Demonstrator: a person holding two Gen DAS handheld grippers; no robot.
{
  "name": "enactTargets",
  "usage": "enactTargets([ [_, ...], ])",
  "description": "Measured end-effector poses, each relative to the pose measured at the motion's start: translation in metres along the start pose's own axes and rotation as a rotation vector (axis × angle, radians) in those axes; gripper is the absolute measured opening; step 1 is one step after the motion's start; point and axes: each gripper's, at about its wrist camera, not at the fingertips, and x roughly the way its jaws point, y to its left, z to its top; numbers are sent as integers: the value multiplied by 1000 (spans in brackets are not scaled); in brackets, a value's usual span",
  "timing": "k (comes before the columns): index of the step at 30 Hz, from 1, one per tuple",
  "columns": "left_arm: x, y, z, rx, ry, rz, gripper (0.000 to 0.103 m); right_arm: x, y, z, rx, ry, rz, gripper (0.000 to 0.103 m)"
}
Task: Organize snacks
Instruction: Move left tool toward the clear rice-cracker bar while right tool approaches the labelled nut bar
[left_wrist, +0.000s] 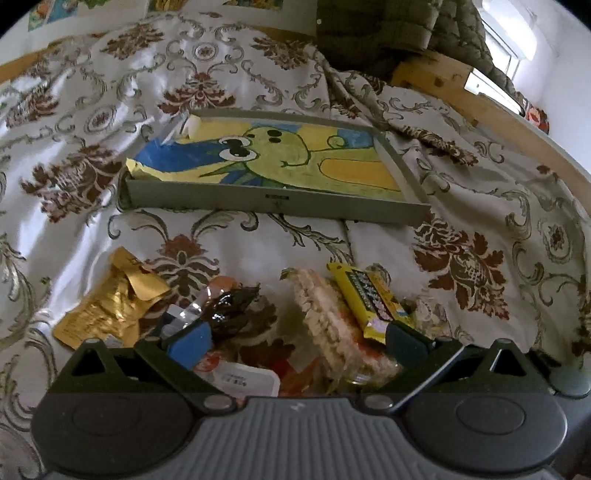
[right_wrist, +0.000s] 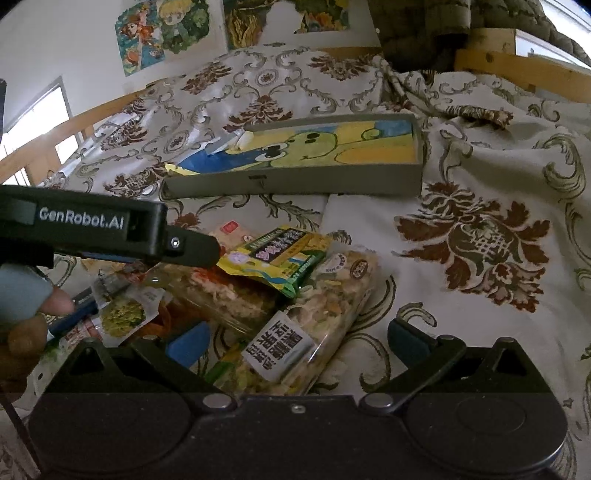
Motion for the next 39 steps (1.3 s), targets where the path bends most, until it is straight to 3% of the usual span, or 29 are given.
enactTargets([
  [9,5,-1,2,-7,-9,-26,99,1,1,-1,-10,10,-18,95],
  [18,11,-2,0,-26,23,-138,77,-7,-11,0,43,16,-40,73],
  [22,17,1,-1,-58,61,-186,63,-12,-11,0,42,2,-61,54],
  [32,25,11,4,-163,60,-225,51,-5,-22,-1,83,9,-52,57],
  [39,26,23,1,-238,37,-171,51,-5,-25,-1,98,4,-49,58],
])
